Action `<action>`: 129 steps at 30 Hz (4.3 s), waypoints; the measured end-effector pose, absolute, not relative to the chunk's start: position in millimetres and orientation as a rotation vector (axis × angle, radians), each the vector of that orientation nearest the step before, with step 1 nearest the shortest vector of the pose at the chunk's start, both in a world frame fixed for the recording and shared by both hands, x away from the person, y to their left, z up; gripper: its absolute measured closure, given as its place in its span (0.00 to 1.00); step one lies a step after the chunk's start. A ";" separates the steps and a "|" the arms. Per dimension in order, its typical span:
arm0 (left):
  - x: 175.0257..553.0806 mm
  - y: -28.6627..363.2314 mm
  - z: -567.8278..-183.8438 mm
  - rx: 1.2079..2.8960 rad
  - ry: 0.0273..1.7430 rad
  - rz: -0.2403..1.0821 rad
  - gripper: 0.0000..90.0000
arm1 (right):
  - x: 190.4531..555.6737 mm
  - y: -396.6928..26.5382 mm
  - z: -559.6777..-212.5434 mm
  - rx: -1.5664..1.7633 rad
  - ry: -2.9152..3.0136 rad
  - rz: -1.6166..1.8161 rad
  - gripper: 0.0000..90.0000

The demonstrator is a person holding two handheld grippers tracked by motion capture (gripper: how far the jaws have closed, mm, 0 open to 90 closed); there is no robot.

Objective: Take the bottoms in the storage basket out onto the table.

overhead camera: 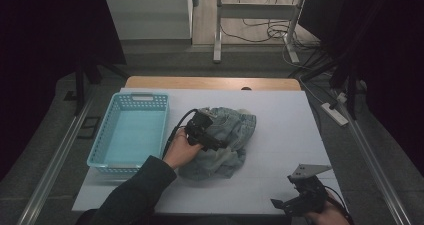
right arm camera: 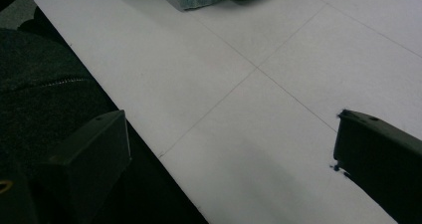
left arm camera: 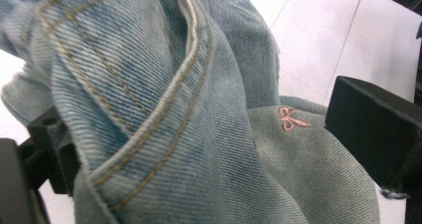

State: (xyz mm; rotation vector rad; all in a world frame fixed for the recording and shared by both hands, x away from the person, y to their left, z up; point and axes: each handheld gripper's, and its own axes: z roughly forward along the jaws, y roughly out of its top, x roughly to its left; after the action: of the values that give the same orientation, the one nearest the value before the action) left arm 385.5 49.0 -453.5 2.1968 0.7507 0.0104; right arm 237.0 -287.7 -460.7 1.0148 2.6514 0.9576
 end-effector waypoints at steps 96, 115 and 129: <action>356.6 89.4 -433.0 2.059 0.688 -0.005 0.03 | 236.2 -285.1 -461.4 0.993 2.672 0.929 0.01; 348.0 97.7 -433.5 2.041 0.701 0.010 0.02 | 236.5 -284.7 -461.8 0.988 2.680 0.925 0.01; 340.9 103.4 -433.5 2.031 0.709 -0.009 0.03 | 236.5 -284.6 -461.8 0.987 2.681 0.923 0.01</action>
State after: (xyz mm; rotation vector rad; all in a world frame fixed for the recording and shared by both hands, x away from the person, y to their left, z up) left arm 340.9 103.4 -433.5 2.0311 0.7092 -0.0092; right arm 236.5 -284.6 -461.8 0.9867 2.6805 0.9233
